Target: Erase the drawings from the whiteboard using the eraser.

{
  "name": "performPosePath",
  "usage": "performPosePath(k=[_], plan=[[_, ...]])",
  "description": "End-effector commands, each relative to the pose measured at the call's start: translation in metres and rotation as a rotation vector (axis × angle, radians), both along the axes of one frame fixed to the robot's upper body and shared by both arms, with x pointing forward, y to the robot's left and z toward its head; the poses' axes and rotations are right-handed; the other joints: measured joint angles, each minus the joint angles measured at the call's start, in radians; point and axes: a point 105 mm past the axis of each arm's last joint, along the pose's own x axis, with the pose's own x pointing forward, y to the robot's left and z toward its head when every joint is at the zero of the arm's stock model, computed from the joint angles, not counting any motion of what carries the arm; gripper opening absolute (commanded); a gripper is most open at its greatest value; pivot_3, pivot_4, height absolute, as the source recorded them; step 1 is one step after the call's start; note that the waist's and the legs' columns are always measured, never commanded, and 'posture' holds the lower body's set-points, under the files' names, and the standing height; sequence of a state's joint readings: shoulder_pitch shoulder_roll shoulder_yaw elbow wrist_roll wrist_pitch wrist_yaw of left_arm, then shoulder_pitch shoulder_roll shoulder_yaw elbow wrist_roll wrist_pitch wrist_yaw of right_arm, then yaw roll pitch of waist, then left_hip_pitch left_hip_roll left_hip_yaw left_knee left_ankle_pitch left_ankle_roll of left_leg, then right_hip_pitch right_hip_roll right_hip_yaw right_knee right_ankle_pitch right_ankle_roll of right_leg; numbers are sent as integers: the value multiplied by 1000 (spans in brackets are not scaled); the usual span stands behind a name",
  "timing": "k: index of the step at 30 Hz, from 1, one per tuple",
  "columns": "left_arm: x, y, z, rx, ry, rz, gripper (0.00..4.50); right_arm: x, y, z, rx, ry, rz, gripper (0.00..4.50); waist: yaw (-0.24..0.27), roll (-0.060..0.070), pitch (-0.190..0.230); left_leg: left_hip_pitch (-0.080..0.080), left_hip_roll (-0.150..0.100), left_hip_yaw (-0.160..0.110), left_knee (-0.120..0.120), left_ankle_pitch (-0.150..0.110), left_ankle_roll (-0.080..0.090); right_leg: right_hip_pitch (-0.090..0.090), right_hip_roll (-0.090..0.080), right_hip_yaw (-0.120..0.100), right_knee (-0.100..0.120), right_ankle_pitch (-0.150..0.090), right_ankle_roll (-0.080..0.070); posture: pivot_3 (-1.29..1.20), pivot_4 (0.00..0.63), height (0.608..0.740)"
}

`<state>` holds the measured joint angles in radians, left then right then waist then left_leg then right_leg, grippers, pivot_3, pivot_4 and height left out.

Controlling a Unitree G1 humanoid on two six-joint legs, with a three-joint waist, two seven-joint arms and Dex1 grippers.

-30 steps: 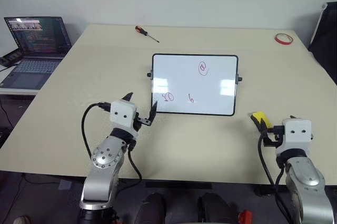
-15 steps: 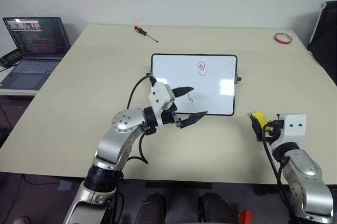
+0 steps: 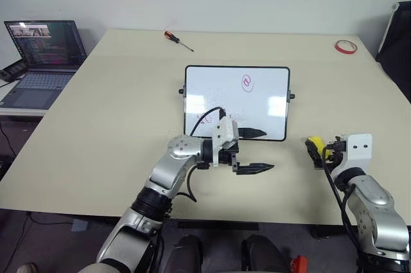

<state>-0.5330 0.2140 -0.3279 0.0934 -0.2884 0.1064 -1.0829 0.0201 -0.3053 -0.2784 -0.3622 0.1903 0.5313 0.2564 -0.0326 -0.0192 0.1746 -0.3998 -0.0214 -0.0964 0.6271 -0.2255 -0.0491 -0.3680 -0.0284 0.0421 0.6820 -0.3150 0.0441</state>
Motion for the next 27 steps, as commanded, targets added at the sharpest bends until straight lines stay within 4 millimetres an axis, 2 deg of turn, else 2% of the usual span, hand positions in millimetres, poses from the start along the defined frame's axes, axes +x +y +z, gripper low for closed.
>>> performPosePath(k=[1,12,18,27], plan=[[3,1,7,-21,-58,32,4500,0,2,3,12,-13,11,4456,-1,0,0,0,0,0,0,0,0,0,0,0,0,0,0,0,150,740],[7,4,15,-44,-80,78,4500,4,3,-5,35,42,8,4456,1,0,0,0,0,0,0,0,0,0,0,0,0,0,0,0,150,740],[6,1,14,-43,-79,79,4500,7,1,-5,34,47,4,4456,1,0,0,0,0,0,0,0,0,0,0,0,0,0,0,0,150,740],[7,1,22,-81,-63,89,4500,8,1,-6,49,55,-4,4456,1,0,0,0,0,-1,0,0,0,0,0,0,0,0,0,0,150,740]])
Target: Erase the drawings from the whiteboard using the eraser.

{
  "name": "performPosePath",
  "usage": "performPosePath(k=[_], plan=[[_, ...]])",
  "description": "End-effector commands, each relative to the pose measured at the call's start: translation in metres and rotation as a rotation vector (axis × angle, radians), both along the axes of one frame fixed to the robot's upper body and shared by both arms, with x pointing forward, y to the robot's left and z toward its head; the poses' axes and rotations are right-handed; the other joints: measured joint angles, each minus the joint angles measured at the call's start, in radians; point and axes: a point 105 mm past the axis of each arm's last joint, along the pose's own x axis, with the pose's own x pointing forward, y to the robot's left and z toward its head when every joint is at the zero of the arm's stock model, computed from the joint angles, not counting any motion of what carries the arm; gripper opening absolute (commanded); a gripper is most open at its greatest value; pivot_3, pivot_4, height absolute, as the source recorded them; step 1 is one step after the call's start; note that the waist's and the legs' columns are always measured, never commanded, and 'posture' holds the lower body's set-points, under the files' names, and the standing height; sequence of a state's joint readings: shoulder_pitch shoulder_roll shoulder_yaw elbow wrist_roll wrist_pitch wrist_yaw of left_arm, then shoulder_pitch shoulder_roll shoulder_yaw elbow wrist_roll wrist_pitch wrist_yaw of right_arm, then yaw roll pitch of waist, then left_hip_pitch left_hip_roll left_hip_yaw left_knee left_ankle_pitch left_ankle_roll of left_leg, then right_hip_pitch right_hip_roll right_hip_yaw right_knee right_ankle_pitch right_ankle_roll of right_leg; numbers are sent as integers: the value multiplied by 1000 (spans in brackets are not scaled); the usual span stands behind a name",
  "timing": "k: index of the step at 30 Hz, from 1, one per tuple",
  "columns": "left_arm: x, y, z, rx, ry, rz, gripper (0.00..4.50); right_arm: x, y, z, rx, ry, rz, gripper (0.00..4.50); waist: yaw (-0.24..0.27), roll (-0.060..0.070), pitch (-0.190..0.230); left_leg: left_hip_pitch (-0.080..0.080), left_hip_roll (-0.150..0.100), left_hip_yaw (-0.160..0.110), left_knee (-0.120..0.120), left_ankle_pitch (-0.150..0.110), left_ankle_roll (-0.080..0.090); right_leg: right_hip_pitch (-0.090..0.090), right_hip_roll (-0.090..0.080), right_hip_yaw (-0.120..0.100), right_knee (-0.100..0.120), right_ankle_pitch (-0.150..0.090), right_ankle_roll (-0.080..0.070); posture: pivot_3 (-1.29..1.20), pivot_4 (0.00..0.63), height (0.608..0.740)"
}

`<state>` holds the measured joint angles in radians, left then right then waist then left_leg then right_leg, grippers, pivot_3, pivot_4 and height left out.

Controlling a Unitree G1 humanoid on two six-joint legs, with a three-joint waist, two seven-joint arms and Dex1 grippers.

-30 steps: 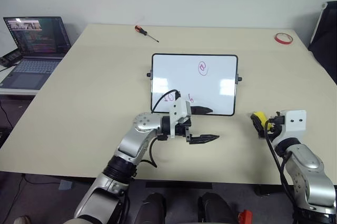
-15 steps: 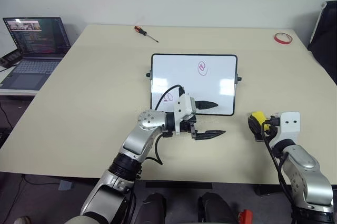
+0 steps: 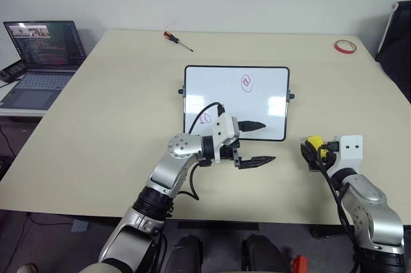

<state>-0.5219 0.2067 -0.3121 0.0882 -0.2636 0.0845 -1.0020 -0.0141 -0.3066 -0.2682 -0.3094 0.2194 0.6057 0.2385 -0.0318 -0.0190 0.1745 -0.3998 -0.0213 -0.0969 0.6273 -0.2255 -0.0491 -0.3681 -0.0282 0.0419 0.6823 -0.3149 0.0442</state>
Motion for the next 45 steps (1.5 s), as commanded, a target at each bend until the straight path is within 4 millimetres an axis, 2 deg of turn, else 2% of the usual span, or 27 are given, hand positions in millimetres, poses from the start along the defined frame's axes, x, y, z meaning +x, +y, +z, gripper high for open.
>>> performPosePath(k=[1,11,14,21,22,29,36,38,41,45], plan=[[-3,-3,21,-61,-38,-7,4500,2,1,10,-2,-31,7,4456,0,0,0,0,0,0,0,0,0,0,0,0,0,0,0,0,150,740],[-2,-3,22,-55,-38,1,4500,6,-1,10,57,-31,-25,4456,0,0,0,0,0,0,0,0,0,0,0,0,0,0,0,0,150,740],[-1,-2,21,-49,-39,5,4500,7,1,9,61,-31,-20,3887,0,0,0,0,0,0,0,0,0,0,0,0,0,0,0,0,150,740],[-1,-3,22,-44,-43,2,4500,11,-4,11,79,-40,-44,1376,0,0,0,0,0,0,0,0,0,0,0,0,0,0,0,0,150,740],[-1,-2,22,-44,-43,2,4500,12,-4,11,79,-41,-45,1199,0,0,0,0,0,0,0,0,0,0,0,0,0,0,0,0,150,740],[2,-1,23,-42,-50,8,4500,15,-6,12,61,-49,-71,1195,0,0,0,0,0,0,0,0,0,0,0,0,0,0,0,0,150,740],[7,0,27,-42,-88,55,4500,17,-3,24,-12,-130,-62,1195,-1,0,0,0,0,0,0,0,0,0,0,0,0,0,0,0,150,740],[17,4,33,-62,-128,139,4500,20,-2,30,-24,-167,-60,1195,0,0,0,0,0,0,0,0,0,0,0,0,0,0,0,0,150,740],[41,20,45,-117,-212,376,4500,26,0,41,-43,-223,-71,1195,-1,0,0,0,0,0,0,0,0,0,0,0,0,0,0,0,150,740],[63,42,32,-87,-253,594,4500,43,11,55,-52,-287,-86,1195,-3,1,0,1,0,1,0,0,0,0,0,1,1,0,0,0,150,740]])
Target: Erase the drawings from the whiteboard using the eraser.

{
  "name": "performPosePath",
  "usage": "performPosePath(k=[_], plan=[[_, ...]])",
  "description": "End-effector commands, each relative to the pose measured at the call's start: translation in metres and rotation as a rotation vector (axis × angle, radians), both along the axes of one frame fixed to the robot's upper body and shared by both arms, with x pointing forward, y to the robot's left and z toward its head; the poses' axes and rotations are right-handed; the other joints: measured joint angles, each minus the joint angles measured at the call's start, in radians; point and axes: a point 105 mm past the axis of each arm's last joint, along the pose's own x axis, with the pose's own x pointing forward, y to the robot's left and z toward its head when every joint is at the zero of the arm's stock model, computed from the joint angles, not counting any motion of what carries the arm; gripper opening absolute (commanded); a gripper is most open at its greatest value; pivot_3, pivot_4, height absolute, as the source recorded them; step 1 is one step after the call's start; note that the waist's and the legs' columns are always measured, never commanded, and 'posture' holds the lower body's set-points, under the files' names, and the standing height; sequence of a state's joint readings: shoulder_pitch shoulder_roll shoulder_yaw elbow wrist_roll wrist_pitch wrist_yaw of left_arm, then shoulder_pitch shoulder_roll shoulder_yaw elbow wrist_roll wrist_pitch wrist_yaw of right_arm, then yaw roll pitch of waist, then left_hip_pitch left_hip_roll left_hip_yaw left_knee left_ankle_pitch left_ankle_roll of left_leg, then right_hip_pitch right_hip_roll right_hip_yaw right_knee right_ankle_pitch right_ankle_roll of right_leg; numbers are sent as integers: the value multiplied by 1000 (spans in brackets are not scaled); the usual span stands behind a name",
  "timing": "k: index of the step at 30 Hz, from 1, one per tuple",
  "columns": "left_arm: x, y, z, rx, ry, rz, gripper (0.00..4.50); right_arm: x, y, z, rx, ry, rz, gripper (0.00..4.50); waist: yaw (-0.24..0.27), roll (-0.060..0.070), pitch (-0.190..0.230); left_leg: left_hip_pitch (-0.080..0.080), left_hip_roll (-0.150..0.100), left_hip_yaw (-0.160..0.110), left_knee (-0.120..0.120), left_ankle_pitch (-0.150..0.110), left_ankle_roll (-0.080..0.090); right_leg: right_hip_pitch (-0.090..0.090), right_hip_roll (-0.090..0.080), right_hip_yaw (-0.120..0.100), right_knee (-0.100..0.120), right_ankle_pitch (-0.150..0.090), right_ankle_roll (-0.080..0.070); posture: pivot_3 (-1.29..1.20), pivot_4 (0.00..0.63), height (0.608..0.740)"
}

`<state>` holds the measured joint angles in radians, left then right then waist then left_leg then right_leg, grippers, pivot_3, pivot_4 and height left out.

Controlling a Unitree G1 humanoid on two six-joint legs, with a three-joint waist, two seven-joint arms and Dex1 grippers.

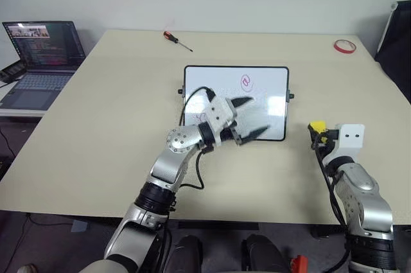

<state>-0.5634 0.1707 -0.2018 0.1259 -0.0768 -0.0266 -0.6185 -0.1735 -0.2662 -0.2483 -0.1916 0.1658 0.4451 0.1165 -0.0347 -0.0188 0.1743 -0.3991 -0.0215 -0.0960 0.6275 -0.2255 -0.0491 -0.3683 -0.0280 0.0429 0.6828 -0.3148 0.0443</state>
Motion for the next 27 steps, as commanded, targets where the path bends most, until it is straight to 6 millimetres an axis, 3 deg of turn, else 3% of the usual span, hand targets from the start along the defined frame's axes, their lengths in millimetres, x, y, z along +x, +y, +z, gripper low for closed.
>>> performPosePath(k=[1,10,13,19,27], plan=[[12,17,-3,1,-51,147,4500,13,14,25,-37,-111,14,1195,0,0,0,0,0,0,0,0,0,0,0,0,0,0,0,0,150,740],[21,39,-22,19,-25,253,4500,56,70,60,-21,-244,163,1195,-6,0,0,-1,0,1,0,0,0,-1,0,1,0,0,0,0,150,740],[22,40,-22,16,-30,250,4500,69,100,74,-25,-295,245,1195,-27,0,0,0,0,2,0,0,0,-2,0,2,3,1,0,0,150,740],[25,40,-18,12,-48,256,4500,81,130,80,-10,-322,326,1195,-33,0,0,0,3,3,0,0,0,-5,3,2,7,0,-1,0,150,740],[24,45,-12,-1,-68,268,4500,82,129,77,-16,-321,338,1195,-13,0,0,-1,1,2,1,0,0,-5,0,1,6,0,-1,0,150,740]])
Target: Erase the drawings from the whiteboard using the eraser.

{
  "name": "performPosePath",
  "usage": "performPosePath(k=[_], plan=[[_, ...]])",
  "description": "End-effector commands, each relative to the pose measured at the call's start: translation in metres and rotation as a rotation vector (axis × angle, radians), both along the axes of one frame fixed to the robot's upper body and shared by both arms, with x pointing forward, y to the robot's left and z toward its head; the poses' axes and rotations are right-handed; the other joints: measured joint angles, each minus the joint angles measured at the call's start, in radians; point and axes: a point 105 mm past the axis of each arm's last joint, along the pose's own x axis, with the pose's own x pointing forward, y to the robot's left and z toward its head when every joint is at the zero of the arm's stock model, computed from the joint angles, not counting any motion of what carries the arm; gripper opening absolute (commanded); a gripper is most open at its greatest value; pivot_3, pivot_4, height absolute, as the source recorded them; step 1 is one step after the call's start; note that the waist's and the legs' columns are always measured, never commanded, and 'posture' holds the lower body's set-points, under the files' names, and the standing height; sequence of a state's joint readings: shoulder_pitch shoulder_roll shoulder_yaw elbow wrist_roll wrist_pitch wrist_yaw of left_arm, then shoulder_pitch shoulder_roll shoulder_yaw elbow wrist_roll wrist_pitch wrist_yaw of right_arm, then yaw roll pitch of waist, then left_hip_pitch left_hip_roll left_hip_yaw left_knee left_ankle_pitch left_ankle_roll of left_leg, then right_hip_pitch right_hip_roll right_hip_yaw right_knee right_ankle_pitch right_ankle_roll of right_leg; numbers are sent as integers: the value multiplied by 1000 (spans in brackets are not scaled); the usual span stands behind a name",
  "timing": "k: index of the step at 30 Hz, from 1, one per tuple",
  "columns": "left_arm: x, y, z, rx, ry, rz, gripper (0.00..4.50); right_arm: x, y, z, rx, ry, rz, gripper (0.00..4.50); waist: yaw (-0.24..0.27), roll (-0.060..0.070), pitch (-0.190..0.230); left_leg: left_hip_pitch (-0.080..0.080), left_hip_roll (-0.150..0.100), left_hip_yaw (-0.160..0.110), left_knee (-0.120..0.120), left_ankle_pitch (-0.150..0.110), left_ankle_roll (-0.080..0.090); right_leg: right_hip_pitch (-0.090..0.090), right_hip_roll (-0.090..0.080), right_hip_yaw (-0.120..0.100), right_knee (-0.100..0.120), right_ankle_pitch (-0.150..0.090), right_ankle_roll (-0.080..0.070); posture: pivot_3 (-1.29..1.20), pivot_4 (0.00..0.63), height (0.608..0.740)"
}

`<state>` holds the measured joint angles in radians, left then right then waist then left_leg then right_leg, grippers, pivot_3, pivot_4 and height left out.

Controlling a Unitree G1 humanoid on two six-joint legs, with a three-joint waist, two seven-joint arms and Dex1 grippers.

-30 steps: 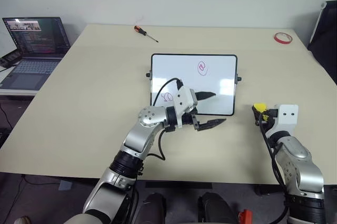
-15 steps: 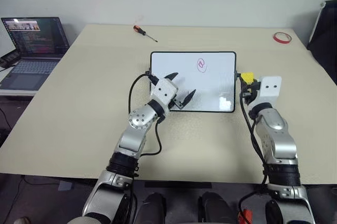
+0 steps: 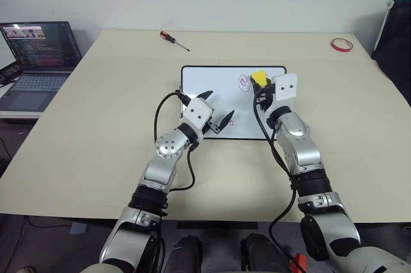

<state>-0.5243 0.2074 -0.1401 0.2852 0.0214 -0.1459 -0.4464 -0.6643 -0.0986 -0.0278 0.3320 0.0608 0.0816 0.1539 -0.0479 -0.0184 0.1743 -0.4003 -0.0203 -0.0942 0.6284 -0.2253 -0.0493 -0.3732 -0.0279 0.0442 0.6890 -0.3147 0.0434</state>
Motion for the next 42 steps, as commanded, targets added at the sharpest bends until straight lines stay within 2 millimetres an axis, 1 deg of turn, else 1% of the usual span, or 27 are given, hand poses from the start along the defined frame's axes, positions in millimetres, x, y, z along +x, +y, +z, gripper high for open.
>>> performPosePath(k=[1,7,12,15,19,21,23,25,29,34,36,42], plan=[[-3,-2,20,-18,-78,-10,4500,0,-4,16,3,-64,-3,1195,0,0,0,0,0,0,0,0,0,0,0,0,0,0,0,0,150,740],[-2,-2,21,-16,-78,-14,4500,3,-4,22,-7,-78,-6,1195,-4,0,0,0,0,0,0,0,0,0,0,0,0,0,0,0,150,740],[-1,-4,19,-14,-68,-19,4500,13,-4,31,-15,-99,-32,1195,-6,0,0,0,0,0,0,0,0,0,0,0,0,0,0,0,150,740],[-2,-5,19,-14,-67,-19,4500,18,2,32,-24,-96,-26,1195,-6,0,0,0,0,0,0,0,0,0,0,0,0,0,0,0,150,740],[-3,-2,19,-15,-68,-11,4500,22,9,27,-36,-74,-8,1195,-7,0,0,0,0,0,0,0,0,0,0,0,0,0,0,0,150,740],[-4,1,19,-17,-69,1,4500,22,15,21,-50,-50,13,1195,-8,0,0,0,0,1,0,0,0,0,0,1,1,0,0,0,150,740],[-5,5,19,-20,-72,17,4500,19,25,8,-69,-4,56,1195,-10,0,0,1,0,1,0,0,0,0,0,1,1,0,0,0,150,740],[-6,7,20,-23,-75,29,4500,14,33,-7,-93,40,103,1195,-11,0,0,1,1,1,0,0,0,0,1,1,1,0,0,0,150,740],[-8,13,22,-25,-78,50,4500,0,47,-26,-92,104,193,1195,-11,0,0,1,1,0,1,0,0,1,1,1,2,0,0,0,150,740],[-9,16,19,-11,-68,57,4500,-12,52,-41,-95,156,238,1195,-9,0,0,3,1,0,1,0,0,1,1,0,4,0,0,0,150,740],[-8,18,21,-9,-69,62,4500,-10,49,-37,-104,143,223,1195,-8,0,0,3,0,-1,1,0,0,1,1,0,5,0,0,0,150,740],[-9,12,20,-9,-67,41,4500,10,21,-7,-119,27,30,1195,-6,0,0,3,0,-2,1,0,-1,1,0,0,7,0,0,0,150,740]])
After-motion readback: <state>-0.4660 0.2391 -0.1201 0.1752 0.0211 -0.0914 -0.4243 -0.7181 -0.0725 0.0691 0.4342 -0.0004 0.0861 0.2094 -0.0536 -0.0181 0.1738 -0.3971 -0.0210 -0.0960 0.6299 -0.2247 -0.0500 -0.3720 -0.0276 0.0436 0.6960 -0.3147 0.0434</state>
